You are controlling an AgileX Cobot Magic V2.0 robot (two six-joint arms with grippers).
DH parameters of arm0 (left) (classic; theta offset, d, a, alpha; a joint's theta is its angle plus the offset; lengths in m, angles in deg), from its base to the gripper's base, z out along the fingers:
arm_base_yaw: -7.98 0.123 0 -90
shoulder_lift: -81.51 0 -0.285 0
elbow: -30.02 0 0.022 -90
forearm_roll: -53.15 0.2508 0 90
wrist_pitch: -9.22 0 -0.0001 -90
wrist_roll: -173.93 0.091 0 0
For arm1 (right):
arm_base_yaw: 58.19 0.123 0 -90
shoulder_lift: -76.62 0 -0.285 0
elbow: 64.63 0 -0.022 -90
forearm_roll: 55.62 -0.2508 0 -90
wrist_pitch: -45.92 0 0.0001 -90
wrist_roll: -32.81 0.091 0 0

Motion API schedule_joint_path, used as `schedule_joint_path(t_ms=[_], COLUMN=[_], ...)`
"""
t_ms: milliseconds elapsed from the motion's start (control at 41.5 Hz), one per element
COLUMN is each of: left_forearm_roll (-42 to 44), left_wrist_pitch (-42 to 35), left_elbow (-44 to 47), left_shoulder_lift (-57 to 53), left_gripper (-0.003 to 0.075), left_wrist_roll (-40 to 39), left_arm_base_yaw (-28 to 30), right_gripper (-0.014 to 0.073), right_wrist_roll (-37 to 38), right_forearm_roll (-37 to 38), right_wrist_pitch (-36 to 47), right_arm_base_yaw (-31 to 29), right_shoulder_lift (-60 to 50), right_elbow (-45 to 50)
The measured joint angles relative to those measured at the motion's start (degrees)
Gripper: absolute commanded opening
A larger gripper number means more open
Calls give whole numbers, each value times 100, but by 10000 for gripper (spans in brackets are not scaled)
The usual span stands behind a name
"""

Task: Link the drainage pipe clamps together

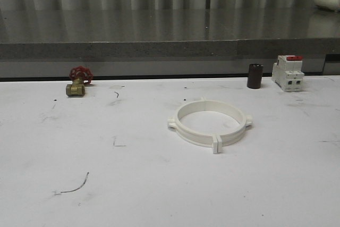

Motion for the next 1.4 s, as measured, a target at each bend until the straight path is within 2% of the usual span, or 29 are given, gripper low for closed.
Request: schedule_joint_path(t_ms=[169, 385, 1397], left_forearm_roll=[0, 0, -9], left_wrist_pitch=[0, -13, -13], left_elbow=[0, 0, 0], left_shoulder_lift=[0, 0, 0], left_gripper=[-20, -20, -20], left_wrist_roll=[0, 9, 9], left_arm_base_yaw=[0, 0, 0], right_gripper=[-69, -69, -69], right_wrist_roll=[0, 0, 202], right_forearm_roll=[-45, -68, 100], right_wrist_pitch=[1113, 1973, 2159], right_arm_base_yaw=[-448, -500, -500], right_shoulder_lift=[-651, -675, -688], right_elbow=[1097, 1734, 1744])
